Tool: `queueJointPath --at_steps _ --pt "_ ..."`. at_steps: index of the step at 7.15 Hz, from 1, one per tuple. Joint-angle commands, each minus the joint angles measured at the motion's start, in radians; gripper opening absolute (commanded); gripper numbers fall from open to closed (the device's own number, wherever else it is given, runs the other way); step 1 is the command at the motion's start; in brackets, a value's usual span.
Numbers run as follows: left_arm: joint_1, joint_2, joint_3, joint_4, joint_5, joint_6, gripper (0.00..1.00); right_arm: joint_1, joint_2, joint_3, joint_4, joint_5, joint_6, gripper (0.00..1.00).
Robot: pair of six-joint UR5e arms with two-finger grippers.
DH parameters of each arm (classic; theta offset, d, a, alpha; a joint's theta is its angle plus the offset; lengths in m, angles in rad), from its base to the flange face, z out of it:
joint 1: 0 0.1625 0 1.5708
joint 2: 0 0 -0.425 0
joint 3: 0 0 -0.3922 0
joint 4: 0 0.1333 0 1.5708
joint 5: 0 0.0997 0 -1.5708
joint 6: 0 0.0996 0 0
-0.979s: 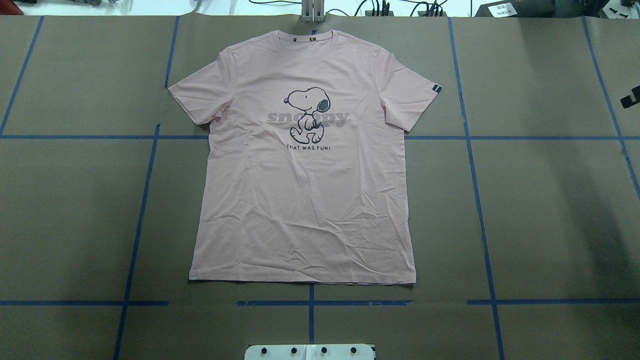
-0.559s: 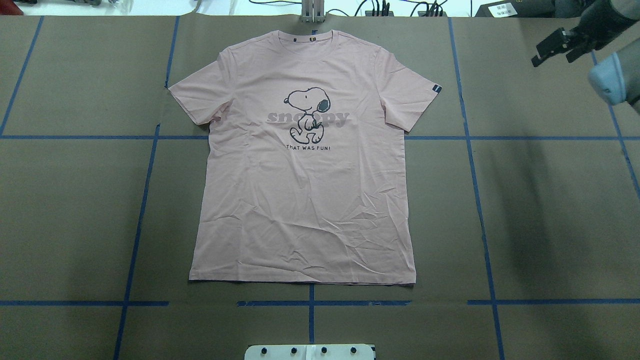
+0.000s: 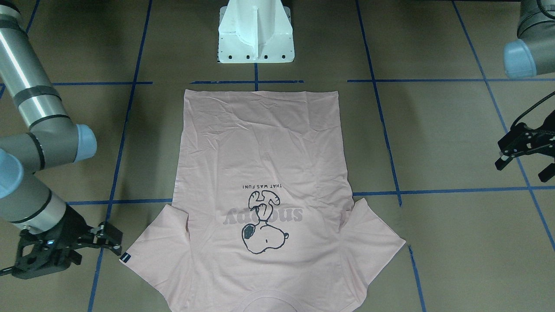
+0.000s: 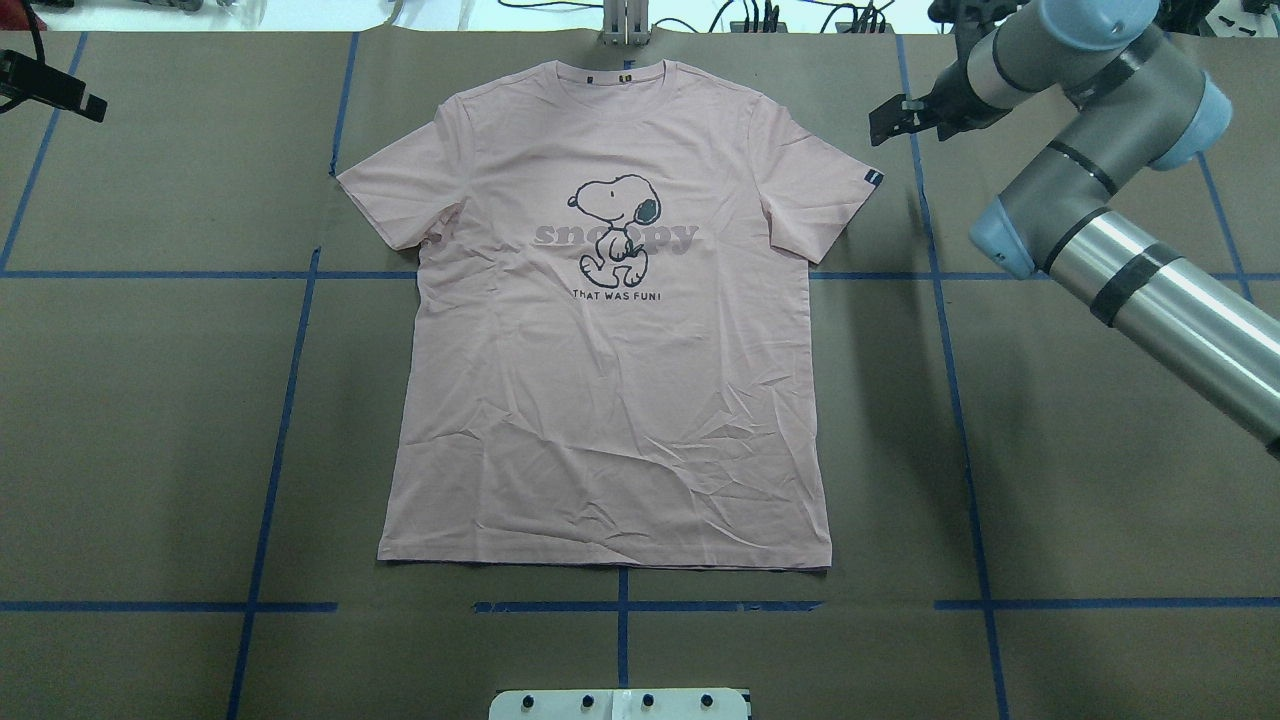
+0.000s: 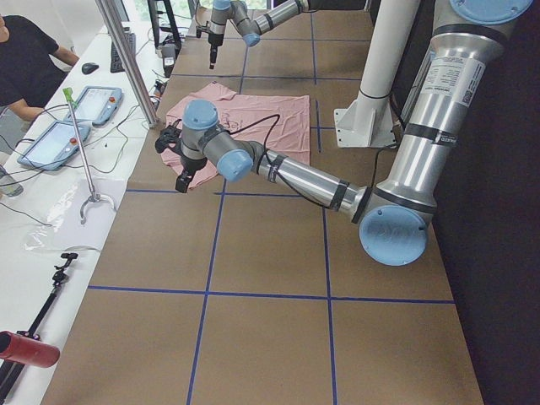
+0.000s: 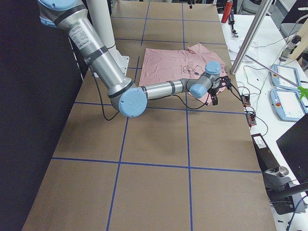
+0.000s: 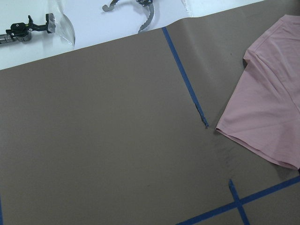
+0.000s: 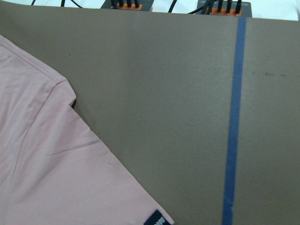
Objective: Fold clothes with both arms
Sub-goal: 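Move the right gripper over the shirt sleeve farthest from the robot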
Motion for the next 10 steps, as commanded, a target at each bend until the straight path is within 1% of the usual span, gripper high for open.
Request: queueJointPath --at_steps 1,2,3,4,5,6,7,8,10 --pt "0.008 -0.014 -0.004 -0.002 0.004 -0.051 1.00 -0.073 0.020 -0.058 0.043 -0.099 0.018 0.98" --pt "0.009 -0.015 -0.004 -0.002 0.004 -0.053 1.00 -0.079 0.035 -0.084 0.043 -0.107 0.017 0.97" --pt "0.008 -0.014 -0.009 -0.002 0.004 -0.054 1.00 -0.078 0.035 -0.088 0.043 -0.107 0.014 0.94" --pt "0.008 -0.014 -0.010 -0.002 0.004 -0.055 1.00 -0.078 0.031 -0.089 0.043 -0.107 0.012 0.88" --pt "0.008 -0.012 -0.009 -0.003 0.004 -0.055 1.00 -0.078 0.034 -0.092 0.043 -0.107 0.011 0.86" --pt "0.008 -0.012 -0.009 -0.003 0.004 -0.055 1.00 -0.078 0.031 -0.094 0.043 -0.109 0.003 0.85" --pt "0.008 -0.012 -0.010 -0.003 0.004 -0.055 1.00 -0.078 0.031 -0.095 0.041 -0.110 0.001 0.81" --pt "0.008 -0.011 -0.010 -0.003 0.004 -0.055 1.00 -0.076 0.031 -0.095 0.040 -0.112 -0.003 0.69" --pt "0.008 -0.010 -0.009 -0.003 0.004 -0.055 1.00 -0.076 0.031 -0.097 0.034 -0.113 -0.009 0.28"
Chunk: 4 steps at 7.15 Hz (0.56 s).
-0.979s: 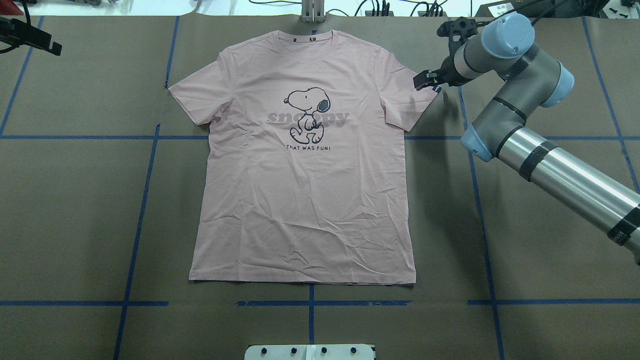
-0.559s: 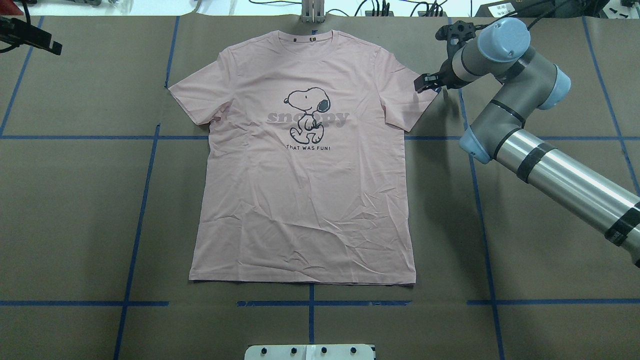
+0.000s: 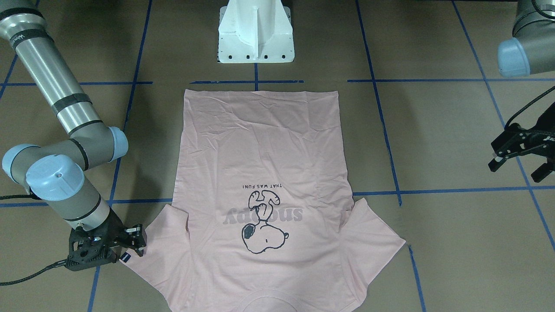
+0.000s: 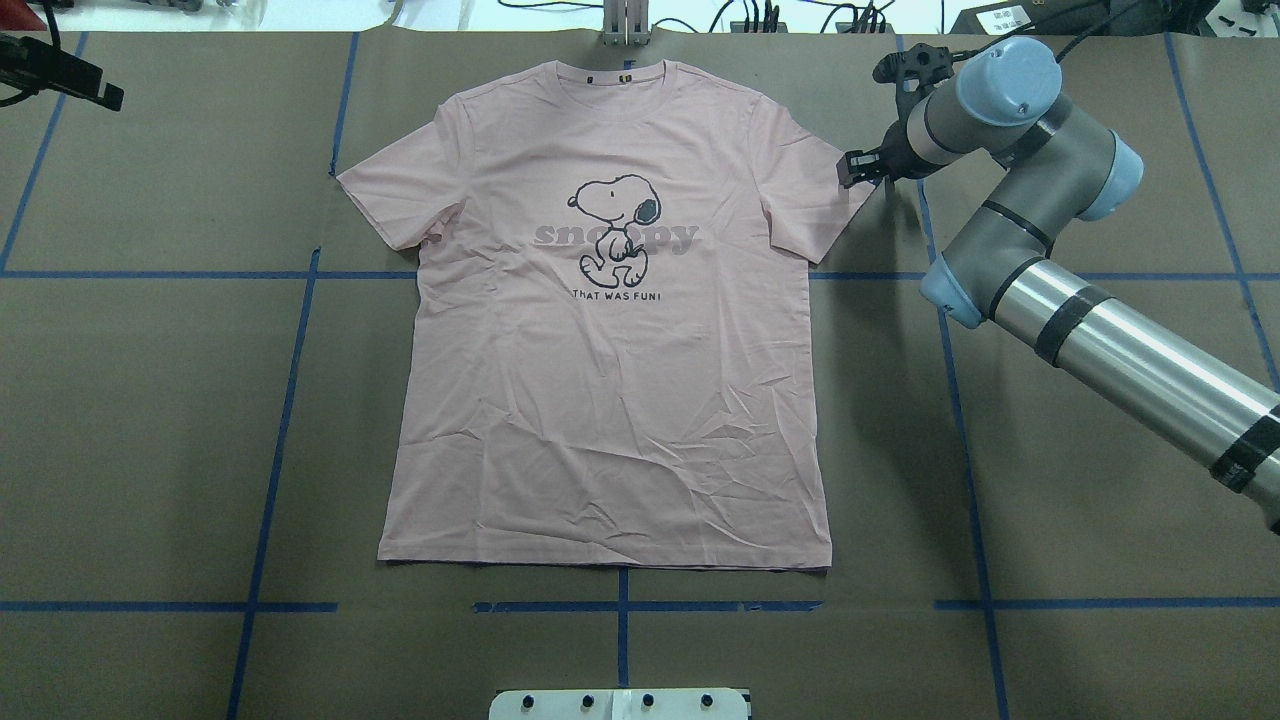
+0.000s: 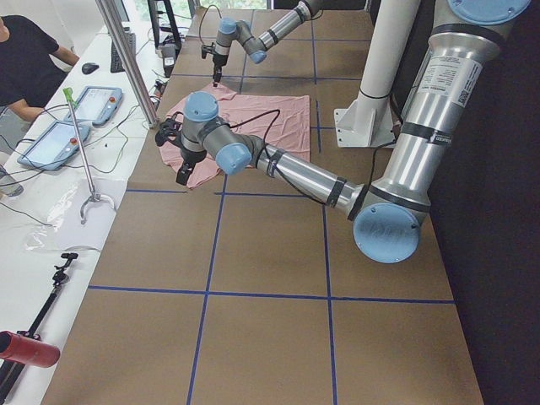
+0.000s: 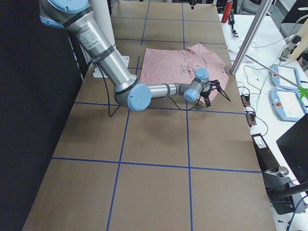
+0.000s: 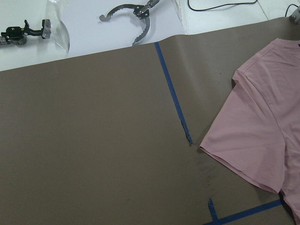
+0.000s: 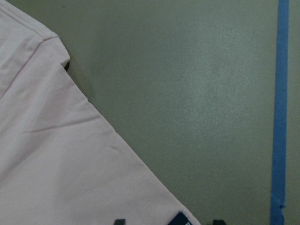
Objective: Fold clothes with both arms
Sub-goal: 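Move the right gripper over the shirt sleeve farthest from the robot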
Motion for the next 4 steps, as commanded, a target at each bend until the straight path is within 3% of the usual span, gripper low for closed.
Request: queueJointPath --at_steps 1,2,4 --pt "0.000 0.002 0.001 0.002 0.000 0.000 1.00 0.000 0.003 0.000 -0.004 -0.001 -0.003 0.05" --pt "0.000 0.002 0.003 0.000 0.000 0.000 1.00 0.000 0.009 0.000 -0.015 -0.002 -0.003 0.00" --pt "0.000 0.000 0.004 0.002 0.000 -0.005 1.00 0.002 0.031 0.011 -0.017 -0.001 0.009 0.00"
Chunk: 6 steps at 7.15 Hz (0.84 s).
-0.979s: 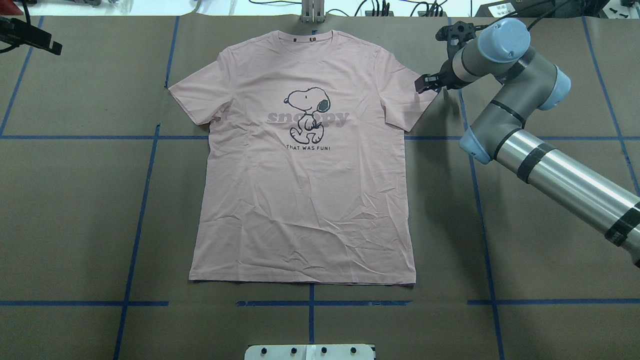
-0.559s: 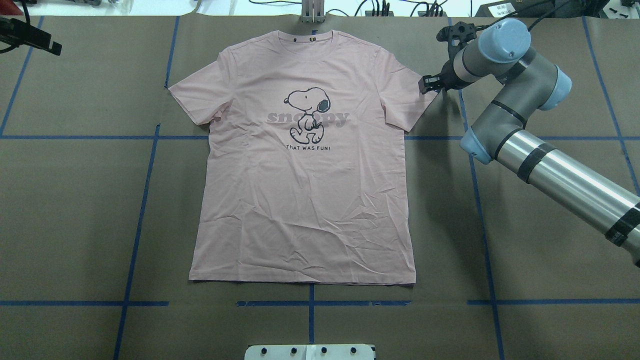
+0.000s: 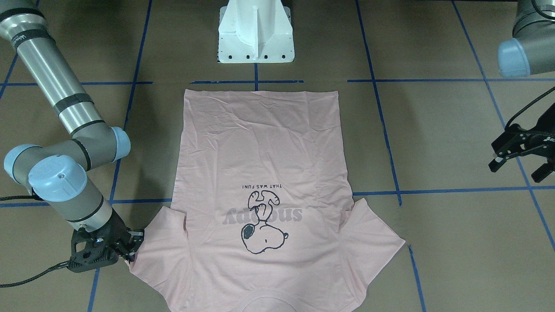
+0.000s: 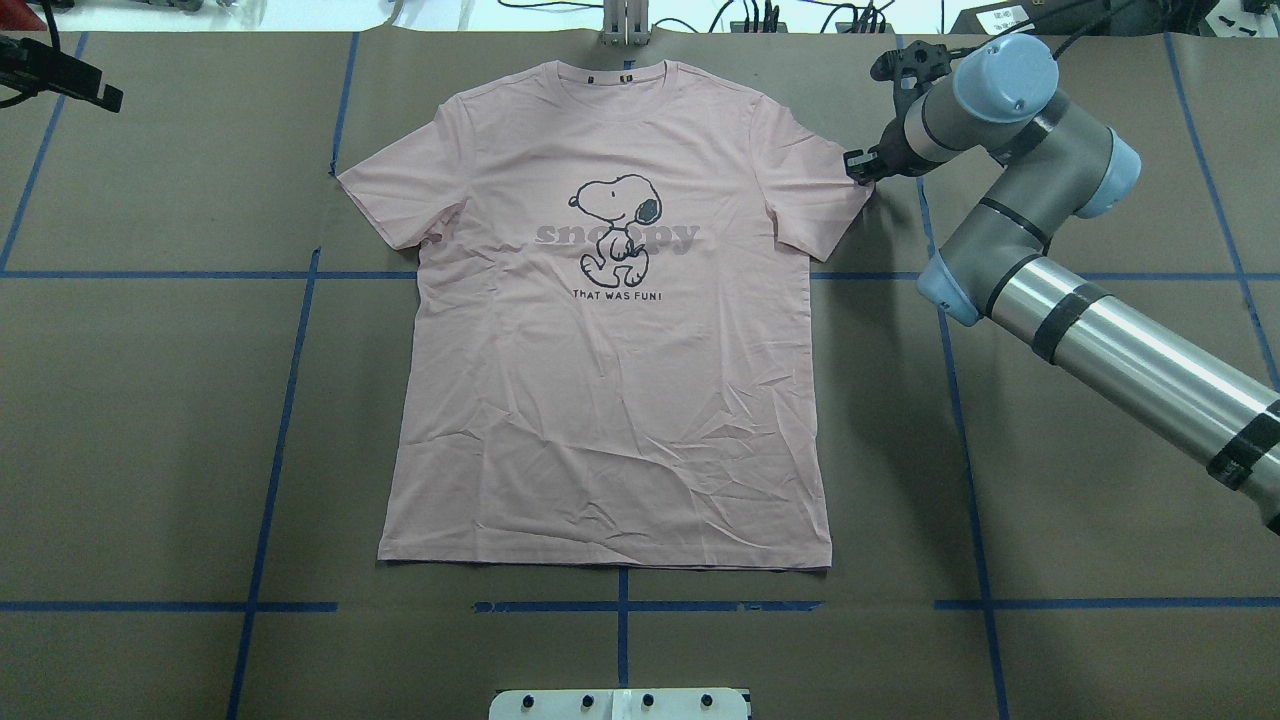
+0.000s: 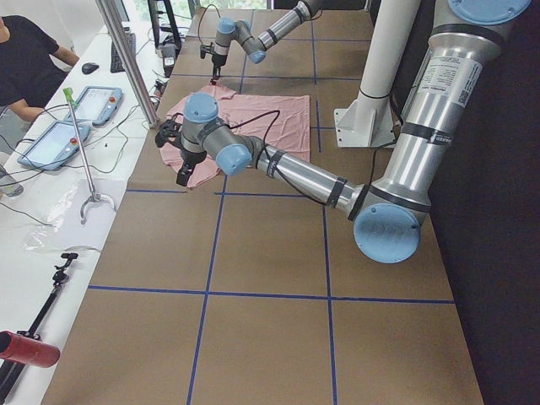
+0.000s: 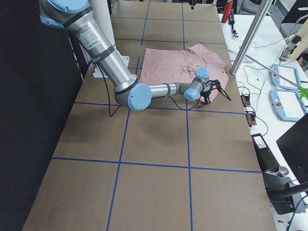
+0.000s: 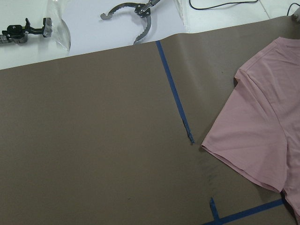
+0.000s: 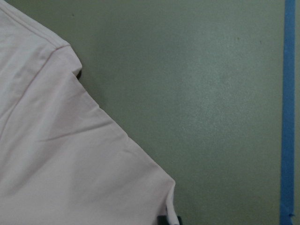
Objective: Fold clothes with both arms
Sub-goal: 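Move the right gripper over the shirt sleeve farthest from the robot, then fold the sleeve onto the shirt with the right gripper while the left arm approaches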
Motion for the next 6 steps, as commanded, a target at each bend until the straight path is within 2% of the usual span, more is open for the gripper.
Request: queueJointPath --at_steps 1,2,3,4,5,6 --pt "0.000 -0.001 0.001 0.000 -0.001 -0.004 1.00 0.001 0.015 0.043 -0.001 0.006 0.015 0.00" --pt "0.000 0.002 -0.002 -0.001 -0.001 -0.004 1.00 -0.003 0.013 0.110 -0.002 0.013 0.029 0.00" --pt "-0.003 0.002 -0.004 -0.001 -0.001 -0.004 1.00 -0.028 0.022 0.136 -0.005 0.014 0.023 0.00" --pt "-0.003 0.004 -0.002 -0.001 -0.001 -0.002 1.00 -0.066 0.060 0.124 -0.011 0.002 0.017 0.00" --pt "0.000 0.004 -0.002 -0.001 -0.001 -0.002 1.00 -0.081 0.117 0.114 -0.069 -0.009 0.018 0.00" --pt "-0.003 0.004 -0.002 -0.001 -0.001 -0.003 1.00 -0.113 0.186 0.082 -0.118 -0.074 0.024 0.00"
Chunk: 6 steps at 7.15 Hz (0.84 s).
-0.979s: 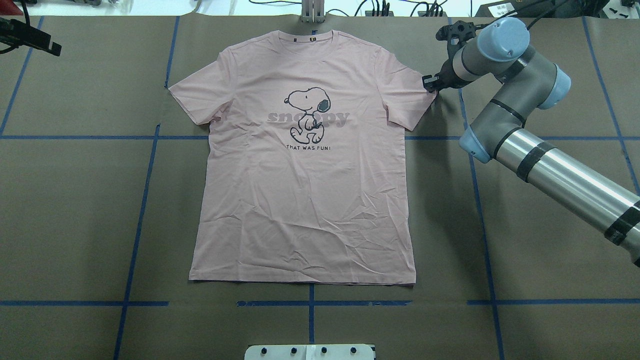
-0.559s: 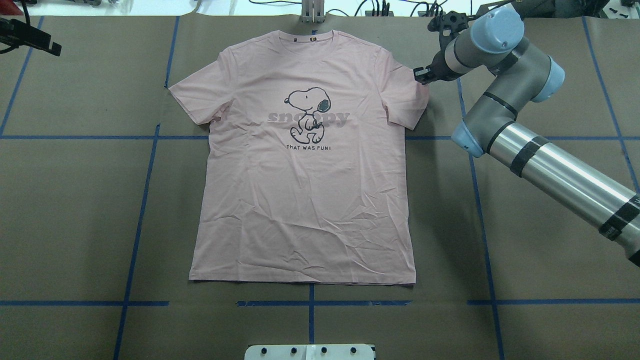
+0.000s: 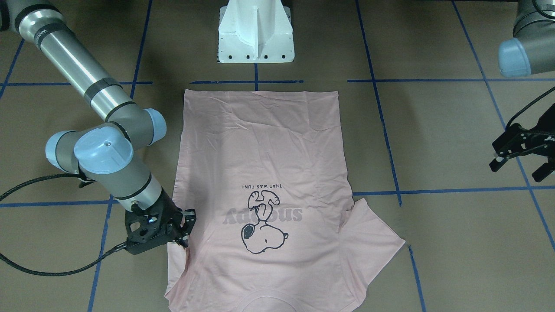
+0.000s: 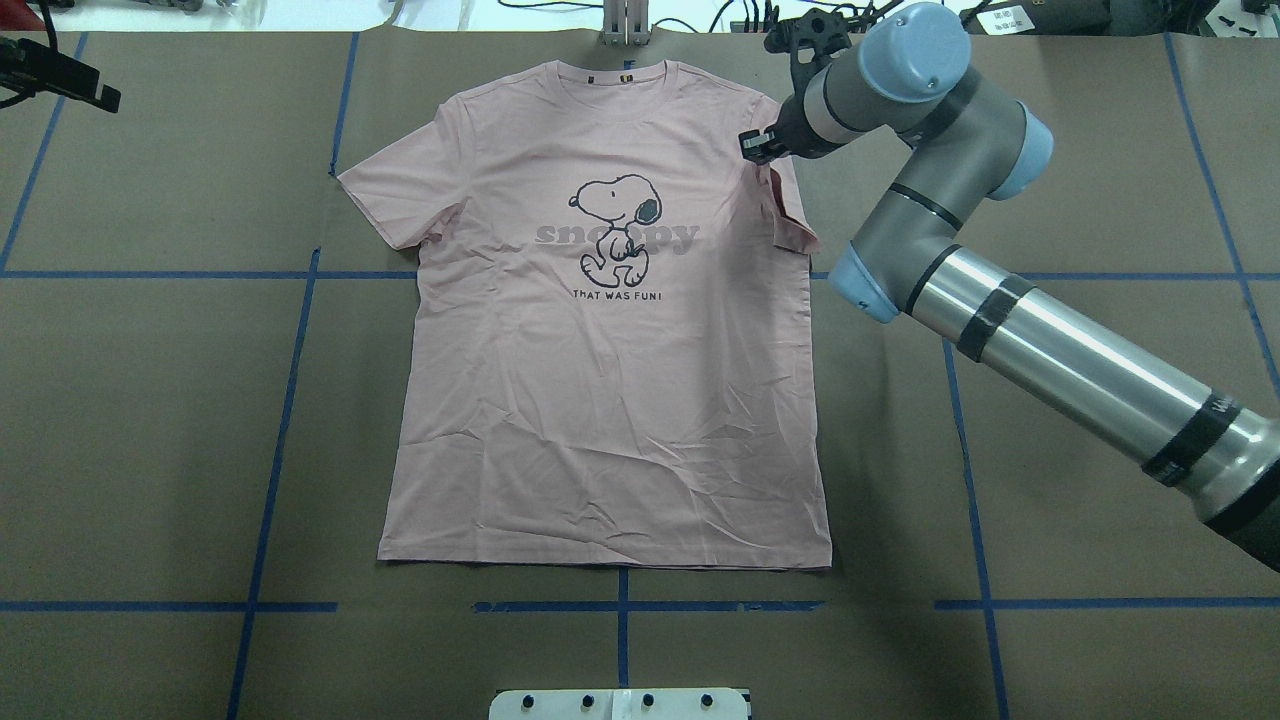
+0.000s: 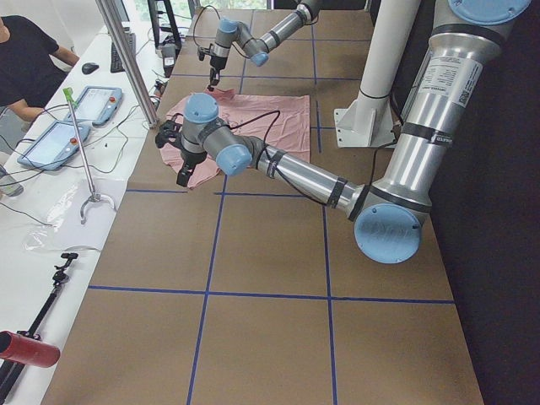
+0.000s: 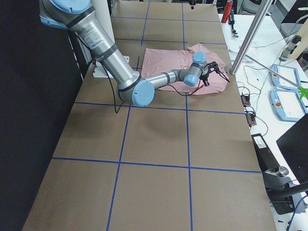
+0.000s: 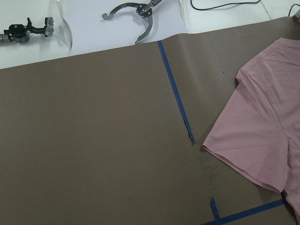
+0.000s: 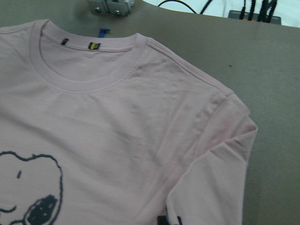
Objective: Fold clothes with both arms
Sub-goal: 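Fold the sleeve onto the shirt with the right gripper while the left arm approaches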
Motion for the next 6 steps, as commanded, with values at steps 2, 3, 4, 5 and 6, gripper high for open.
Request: queueJointPath --at_steps 2,3,4,5,6 --pt "0.002 -0.003 0.003 0.002 0.000 -0.006 1.00 -0.048 0.146 -0.119 -0.059 -0.085 0.006 0.00" --pt "0.002 -0.006 0.000 0.000 0.000 -0.032 1.00 -0.048 0.151 -0.131 -0.059 -0.099 0.006 0.00" --pt "0.002 -0.007 -0.001 0.000 0.000 -0.044 1.00 -0.049 0.153 -0.133 -0.057 -0.101 0.006 0.99" --pt "0.003 -0.009 0.000 0.000 0.000 -0.043 1.00 -0.051 0.154 -0.133 -0.056 -0.101 0.006 1.00" --pt "0.012 -0.024 0.012 0.000 0.002 -0.049 1.00 -0.052 0.156 -0.128 -0.057 -0.096 0.024 1.00"
